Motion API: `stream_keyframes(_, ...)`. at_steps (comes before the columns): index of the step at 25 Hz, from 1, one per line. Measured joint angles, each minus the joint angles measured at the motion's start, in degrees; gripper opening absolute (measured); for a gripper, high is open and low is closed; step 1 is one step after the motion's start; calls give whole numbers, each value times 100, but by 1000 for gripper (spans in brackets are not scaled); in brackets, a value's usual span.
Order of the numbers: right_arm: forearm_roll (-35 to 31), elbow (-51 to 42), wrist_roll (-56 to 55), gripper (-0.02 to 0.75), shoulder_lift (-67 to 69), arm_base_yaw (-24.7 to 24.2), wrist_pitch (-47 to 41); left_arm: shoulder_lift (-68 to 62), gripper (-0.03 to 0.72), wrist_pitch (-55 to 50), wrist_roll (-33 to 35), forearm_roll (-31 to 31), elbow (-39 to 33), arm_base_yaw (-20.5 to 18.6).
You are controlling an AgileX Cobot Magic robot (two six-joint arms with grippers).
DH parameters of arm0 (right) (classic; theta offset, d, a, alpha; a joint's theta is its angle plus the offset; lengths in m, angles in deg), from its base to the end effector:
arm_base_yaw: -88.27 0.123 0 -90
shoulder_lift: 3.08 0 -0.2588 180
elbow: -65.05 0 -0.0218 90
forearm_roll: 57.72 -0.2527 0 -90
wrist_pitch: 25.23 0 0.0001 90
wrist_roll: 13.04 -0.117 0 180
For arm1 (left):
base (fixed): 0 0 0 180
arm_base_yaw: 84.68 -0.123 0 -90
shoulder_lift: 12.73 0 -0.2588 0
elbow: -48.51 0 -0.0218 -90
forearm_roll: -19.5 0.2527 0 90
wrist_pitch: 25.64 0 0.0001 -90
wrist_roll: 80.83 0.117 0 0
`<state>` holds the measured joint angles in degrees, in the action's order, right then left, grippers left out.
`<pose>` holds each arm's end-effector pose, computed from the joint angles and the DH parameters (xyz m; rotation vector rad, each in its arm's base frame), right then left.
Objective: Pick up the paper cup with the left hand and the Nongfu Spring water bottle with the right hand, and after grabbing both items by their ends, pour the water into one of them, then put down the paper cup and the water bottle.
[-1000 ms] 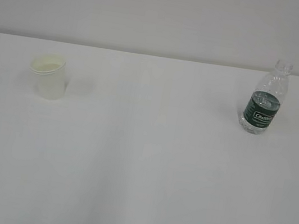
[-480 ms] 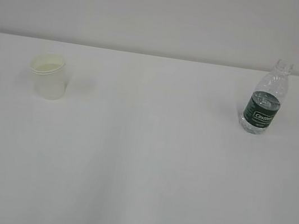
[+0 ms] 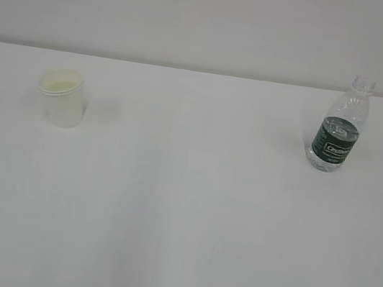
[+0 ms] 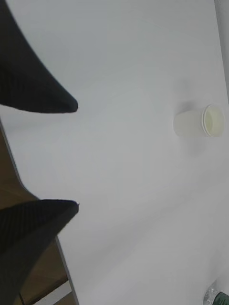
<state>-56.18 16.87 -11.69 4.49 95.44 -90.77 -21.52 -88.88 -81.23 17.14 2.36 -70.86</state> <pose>0.0400 0.0021 0.2565 -0.1545 2.1111 0.0280 0.0394 -0.0141 0.2703 0.2452 2.0535 -0.2024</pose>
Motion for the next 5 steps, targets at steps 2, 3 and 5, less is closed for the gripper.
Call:
stream_keyframes(2,0,0,0,589,0,0,0,0,424,0,0,0,0,0)
stream_keyframes(3,0,0,0,589,0,0,0,0,429,0,0,0,0,0)
stream_keyframes(5,0,0,0,589,0,0,0,0,442,0,0,0,0,0)
